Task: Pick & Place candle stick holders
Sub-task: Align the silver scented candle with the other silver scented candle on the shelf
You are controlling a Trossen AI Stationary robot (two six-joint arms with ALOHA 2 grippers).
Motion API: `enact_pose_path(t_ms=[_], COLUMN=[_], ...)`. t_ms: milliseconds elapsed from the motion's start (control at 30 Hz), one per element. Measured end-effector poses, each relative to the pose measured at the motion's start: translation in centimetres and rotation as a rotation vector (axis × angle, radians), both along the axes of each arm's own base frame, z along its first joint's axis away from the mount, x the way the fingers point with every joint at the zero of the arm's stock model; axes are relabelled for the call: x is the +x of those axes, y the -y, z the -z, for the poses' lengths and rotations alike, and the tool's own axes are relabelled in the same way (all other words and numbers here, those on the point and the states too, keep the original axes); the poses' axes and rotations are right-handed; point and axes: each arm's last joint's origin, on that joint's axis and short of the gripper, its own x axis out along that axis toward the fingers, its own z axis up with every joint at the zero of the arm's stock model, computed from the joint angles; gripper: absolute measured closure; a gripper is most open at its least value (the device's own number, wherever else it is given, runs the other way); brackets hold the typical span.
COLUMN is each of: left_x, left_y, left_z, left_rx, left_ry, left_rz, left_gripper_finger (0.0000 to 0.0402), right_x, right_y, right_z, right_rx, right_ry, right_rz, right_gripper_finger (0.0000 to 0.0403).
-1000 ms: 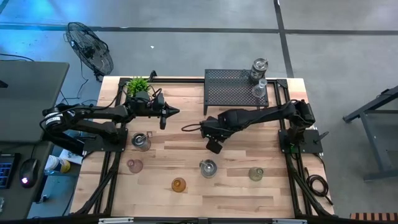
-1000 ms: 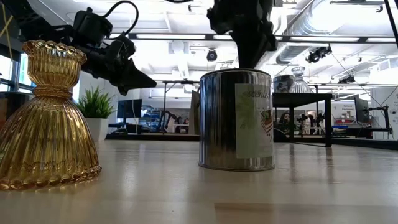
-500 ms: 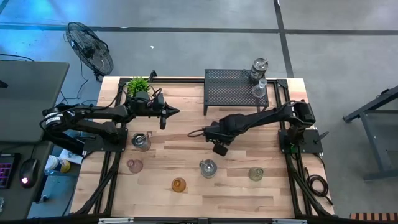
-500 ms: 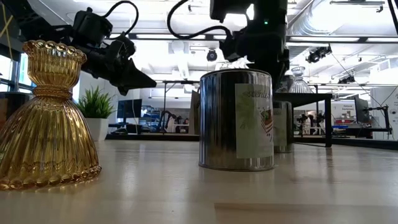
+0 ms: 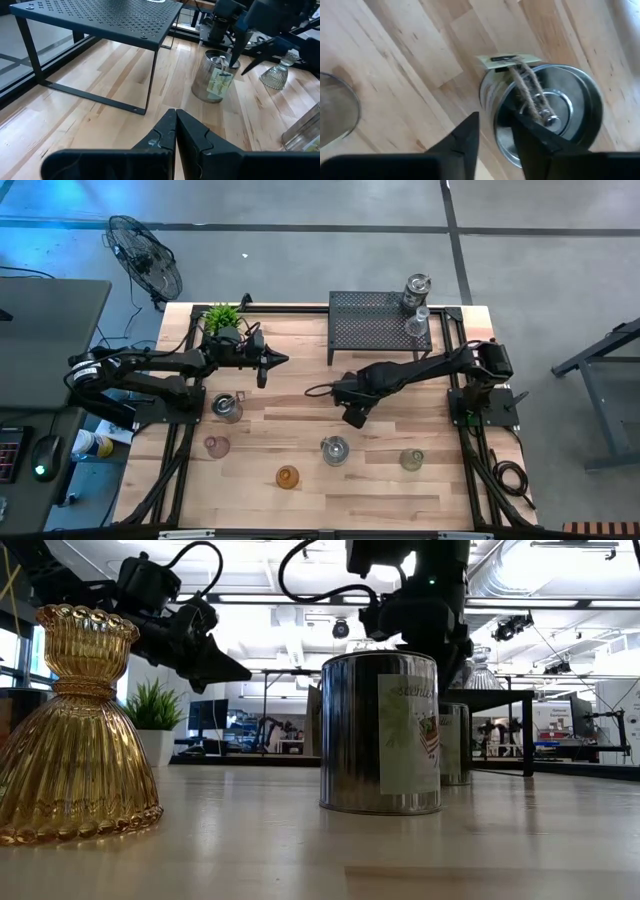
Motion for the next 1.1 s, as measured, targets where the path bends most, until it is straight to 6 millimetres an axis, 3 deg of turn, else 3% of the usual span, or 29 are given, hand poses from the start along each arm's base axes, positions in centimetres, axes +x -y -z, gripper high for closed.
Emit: enact_pose_path(t_ms=[200, 600, 833, 1100], left_x=[0.0, 0.0, 0.0, 0.0], left_y=[0.0, 0.0, 0.0, 0.0], left_z=[0.0, 0.0, 0.0, 0.0], left_rx=[0.0, 0.0, -0.001, -0.001], left_ry=[0.0, -0.003, -0.004, -0.004], left_rz=[-0.001, -0.004, -0.005, -0.004], left_gripper_finger=[0.0397, 0.0397, 0.0397, 0.0397], right_x=[0.2, 0.8, 0.4, -0.4], right_y=[0.0, -0.4, -0.2, 1.3], right_z=[-0.6, -5.0, -9.4, -16.7], right_rx=[-0.026, -0.045, -0.098, -0.171], right_ry=[0.004, 0.014, 0.053, 0.151], right_rz=[-0.025, -0.153, -0.21, -0.283], right_gripper_finger=[0.0391, 0.0397, 0.0398, 0.0399])
